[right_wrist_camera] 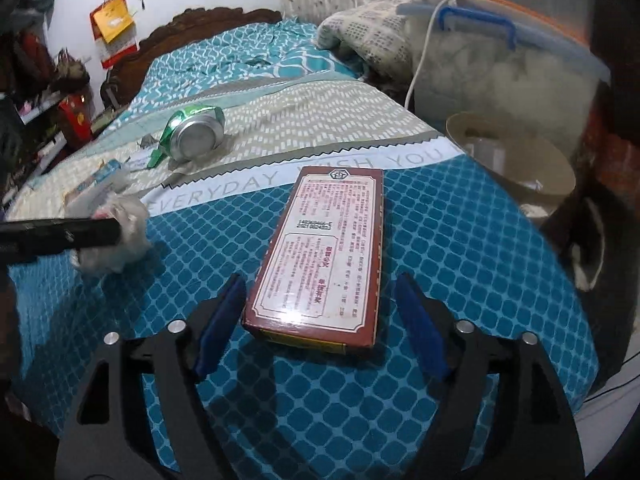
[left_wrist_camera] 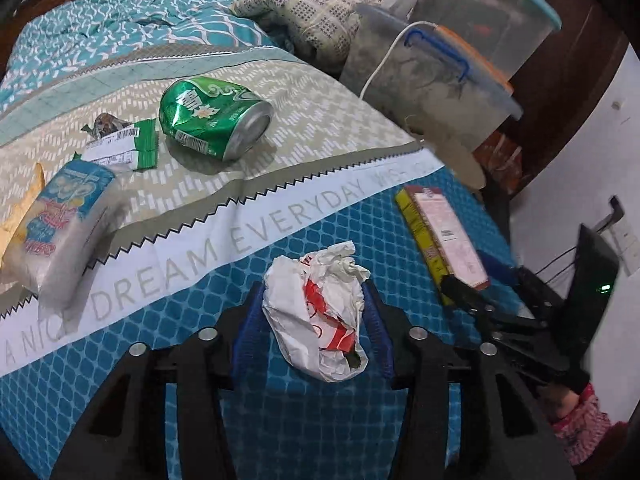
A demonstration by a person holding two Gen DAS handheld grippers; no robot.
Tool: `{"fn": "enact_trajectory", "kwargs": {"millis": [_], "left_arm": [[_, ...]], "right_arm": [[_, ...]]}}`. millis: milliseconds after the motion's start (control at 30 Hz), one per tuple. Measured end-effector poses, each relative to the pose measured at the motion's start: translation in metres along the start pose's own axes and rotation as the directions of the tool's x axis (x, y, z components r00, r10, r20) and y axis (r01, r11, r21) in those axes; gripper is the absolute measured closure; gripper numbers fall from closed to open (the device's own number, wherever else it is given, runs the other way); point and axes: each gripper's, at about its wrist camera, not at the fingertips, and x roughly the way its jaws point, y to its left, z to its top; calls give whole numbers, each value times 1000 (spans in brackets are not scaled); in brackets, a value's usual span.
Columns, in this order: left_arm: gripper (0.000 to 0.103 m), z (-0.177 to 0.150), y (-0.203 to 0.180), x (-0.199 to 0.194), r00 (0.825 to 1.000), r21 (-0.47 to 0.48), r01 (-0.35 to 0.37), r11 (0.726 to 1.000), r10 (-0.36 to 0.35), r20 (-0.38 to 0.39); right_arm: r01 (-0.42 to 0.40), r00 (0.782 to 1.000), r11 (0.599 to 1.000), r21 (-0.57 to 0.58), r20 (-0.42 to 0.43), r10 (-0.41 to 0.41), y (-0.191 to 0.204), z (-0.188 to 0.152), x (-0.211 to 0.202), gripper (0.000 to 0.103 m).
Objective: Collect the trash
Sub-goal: 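Carry the tissue with the left tool while the right tool carries the box into the wastebasket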
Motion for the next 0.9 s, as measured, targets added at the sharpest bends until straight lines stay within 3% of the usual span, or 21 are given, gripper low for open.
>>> {"fn": "enact_trajectory", "kwargs": {"millis": [100, 133, 267, 300, 333, 367, 633, 900], "left_arm": [[39, 2, -4, 2, 999, -4, -40, 999, 40, 9], [29, 1, -3, 1, 998, -10, -63, 998, 63, 14], [27, -2, -1, 2, 995, -4, -97, 995, 97, 7], [28, -3, -1, 5, 995, 2, -101, 995, 101, -2], [38, -3, -1, 7, 994, 9, -107, 994, 107, -10], [61, -3, -1, 11, 994, 20, -109, 994, 110, -25], [63, 38, -29, 27, 998, 74, -13, 997, 16, -53], [62, 120, -132, 78, 990, 228, 113, 967, -90, -111]], "right_arm": [[-6, 1000, 1000, 3, 3, 6, -4, 0, 0, 24], [-13, 1000, 1000, 7, 4, 13, -5, 0, 1, 24], [-36, 999, 999, 4, -3, 36, -5, -2, 4, 26], [-40, 999, 999, -4, -10, 40, -3, -2, 5, 36], [-27, 1000, 999, -28, -2, 27, 0, -3, 6, 36], [-36, 999, 999, -33, -2, 36, 0, -2, 6, 37], [-132, 987, 979, 157, 115, 114, -46, 20, -11, 38], [-110, 976, 933, 344, 213, 37, -150, 51, -21, 38]]}}
